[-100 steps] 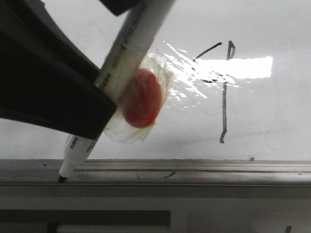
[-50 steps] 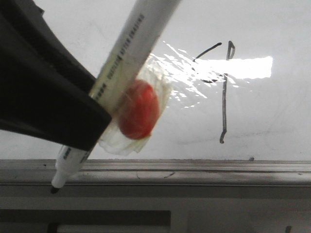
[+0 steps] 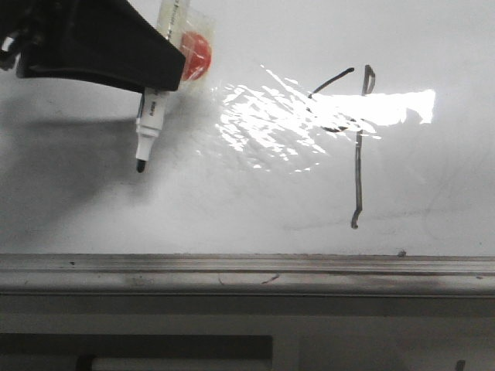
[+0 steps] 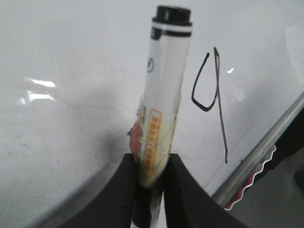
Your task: Write number 9 on whiteboard
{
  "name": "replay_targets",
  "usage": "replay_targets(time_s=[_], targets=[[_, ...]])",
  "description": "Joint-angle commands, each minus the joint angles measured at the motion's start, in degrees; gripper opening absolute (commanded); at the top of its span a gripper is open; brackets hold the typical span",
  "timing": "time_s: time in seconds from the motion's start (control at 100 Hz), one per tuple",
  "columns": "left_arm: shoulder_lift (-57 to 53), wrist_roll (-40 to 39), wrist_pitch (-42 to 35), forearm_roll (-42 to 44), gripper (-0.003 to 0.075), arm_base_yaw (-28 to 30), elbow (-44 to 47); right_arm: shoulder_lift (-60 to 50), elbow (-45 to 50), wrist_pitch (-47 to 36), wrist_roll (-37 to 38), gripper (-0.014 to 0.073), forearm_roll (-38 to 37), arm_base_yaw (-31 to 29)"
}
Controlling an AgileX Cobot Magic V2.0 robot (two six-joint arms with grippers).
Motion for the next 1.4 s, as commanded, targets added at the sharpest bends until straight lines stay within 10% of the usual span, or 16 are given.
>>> replay_targets(time_s=[0.0,0.92,1.21,1.39], targets=[[0.7,-3.7,-6.4,-1.5,-0.0021,-1.9,-1.4,-0.2,-1.7,-2.6,0.9,-0.0061,-4.2,-0.1],[8.6,-3.9,-22.3,-15.1,-0.0018,-4.0,-1.4,-0.2,1.1,-2.6,3.0,-0.0061,-4.3,-0.1],[8.6,-3.9,-22.8,-15.1,0.0340,-4.0,-1.4,-0.2,1.7,-5.5,3.9,-0.0061,-4.3,-0.1],[8.6,-3.9,-24.4,-16.0,0.0363,-4.0,-1.4,-0.2,1.7,-5.8,4.6,-0.0061,-4.3,-0.1]])
